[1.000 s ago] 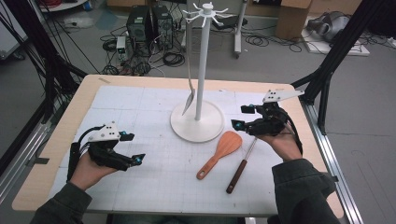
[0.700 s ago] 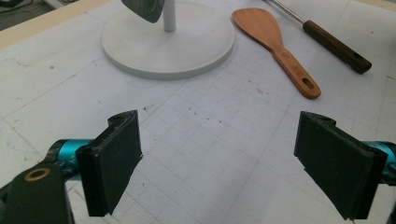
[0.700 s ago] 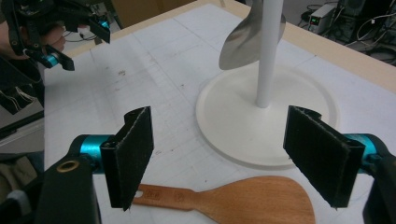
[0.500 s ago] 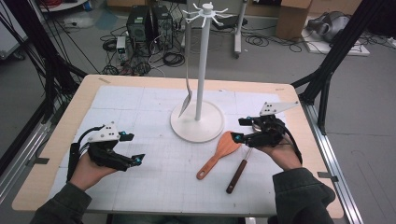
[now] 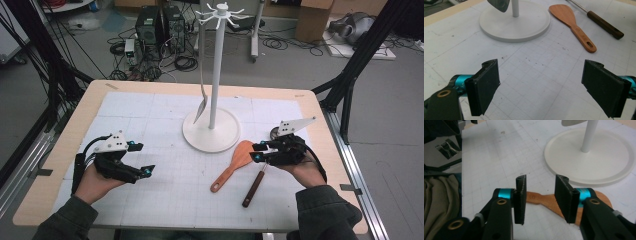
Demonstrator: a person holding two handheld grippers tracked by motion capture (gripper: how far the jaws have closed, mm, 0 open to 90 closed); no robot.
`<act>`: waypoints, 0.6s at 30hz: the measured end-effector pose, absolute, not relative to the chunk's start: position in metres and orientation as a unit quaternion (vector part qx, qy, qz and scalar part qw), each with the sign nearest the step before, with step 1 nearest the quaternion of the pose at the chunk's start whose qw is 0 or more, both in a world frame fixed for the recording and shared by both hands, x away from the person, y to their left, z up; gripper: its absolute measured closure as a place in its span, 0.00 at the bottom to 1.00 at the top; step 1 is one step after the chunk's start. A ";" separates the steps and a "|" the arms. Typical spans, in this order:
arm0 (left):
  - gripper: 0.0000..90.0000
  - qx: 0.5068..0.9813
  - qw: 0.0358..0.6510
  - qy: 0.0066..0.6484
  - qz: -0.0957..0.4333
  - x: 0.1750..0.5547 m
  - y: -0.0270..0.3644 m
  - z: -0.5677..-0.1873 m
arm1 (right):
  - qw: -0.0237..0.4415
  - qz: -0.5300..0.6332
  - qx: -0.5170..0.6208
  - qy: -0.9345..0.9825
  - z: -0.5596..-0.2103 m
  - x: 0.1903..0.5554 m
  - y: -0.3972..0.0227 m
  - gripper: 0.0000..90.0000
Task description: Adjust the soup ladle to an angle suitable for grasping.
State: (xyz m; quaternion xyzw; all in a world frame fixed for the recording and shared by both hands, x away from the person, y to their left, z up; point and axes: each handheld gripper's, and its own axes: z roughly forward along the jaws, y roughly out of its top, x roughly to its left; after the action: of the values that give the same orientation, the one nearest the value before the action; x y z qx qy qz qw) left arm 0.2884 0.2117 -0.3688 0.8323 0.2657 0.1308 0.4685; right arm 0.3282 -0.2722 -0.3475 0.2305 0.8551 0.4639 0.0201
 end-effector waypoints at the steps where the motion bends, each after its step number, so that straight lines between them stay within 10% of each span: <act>1: 0.17 0.832 0.469 0.267 0.131 0.288 0.212 -0.369 | 0.019 0.461 0.228 0.857 -0.349 0.328 -0.273 0.74; 18: 0.17 0.832 0.469 0.266 0.130 0.289 0.211 -0.369 | -0.013 0.419 0.229 0.879 -0.383 0.324 -0.284 1.00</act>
State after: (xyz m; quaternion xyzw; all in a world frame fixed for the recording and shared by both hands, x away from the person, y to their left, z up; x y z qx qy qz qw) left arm 0.2886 0.2111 -0.3693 0.8319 0.2656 0.1301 0.4695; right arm 0.3244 -0.2838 -0.3826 0.2289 0.8787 0.4187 -0.0129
